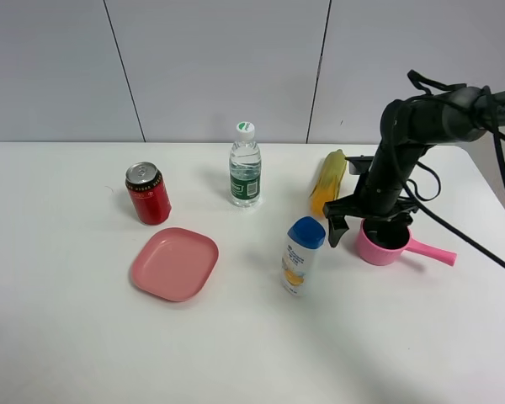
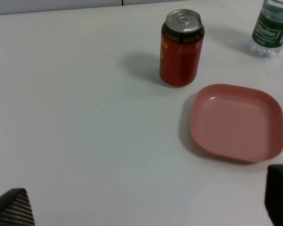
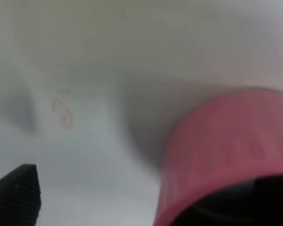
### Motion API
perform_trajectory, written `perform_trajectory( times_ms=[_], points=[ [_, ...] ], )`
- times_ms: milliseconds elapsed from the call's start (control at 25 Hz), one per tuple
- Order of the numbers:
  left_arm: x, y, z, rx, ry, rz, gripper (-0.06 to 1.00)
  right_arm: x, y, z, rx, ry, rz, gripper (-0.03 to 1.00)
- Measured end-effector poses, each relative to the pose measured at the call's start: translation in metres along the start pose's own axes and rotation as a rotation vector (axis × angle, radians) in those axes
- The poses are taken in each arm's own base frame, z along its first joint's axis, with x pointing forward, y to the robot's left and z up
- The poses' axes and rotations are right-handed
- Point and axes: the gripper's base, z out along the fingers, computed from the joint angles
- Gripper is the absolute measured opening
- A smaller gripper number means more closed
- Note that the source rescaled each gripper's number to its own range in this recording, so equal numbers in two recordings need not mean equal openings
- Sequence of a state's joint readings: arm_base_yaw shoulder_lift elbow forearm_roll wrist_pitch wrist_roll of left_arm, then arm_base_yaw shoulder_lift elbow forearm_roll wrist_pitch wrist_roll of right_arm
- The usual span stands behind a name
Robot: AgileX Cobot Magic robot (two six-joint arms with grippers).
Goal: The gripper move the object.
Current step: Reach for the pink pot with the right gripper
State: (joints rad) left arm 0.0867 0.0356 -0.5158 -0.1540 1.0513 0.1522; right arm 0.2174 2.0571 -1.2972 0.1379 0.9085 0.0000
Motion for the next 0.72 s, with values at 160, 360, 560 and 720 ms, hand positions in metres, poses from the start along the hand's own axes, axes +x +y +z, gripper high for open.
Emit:
perform_trajectory(
  times_ms=[160,360,560,720],
  points=[
    [0.0,0.0,0.0,0.0,0.0,0.0,1.0,-0.002,-0.001,0.011,0.003,0.009,0.003,0.88],
    [0.0,0.0,0.0,0.0,0.0,0.0,1.0,-0.004,-0.002,0.016,0.004,0.002,0.004,0.79],
    [0.0,0.0,0.0,0.001,0.0,0.0,1.0,-0.004,-0.002,0.016,0.004,0.0,0.004,0.51],
    [0.0,0.0,0.0,0.001,0.0,0.0,1.0,-0.004,-0.002,0.016,0.004,-0.001,0.046,0.26]
  ],
)
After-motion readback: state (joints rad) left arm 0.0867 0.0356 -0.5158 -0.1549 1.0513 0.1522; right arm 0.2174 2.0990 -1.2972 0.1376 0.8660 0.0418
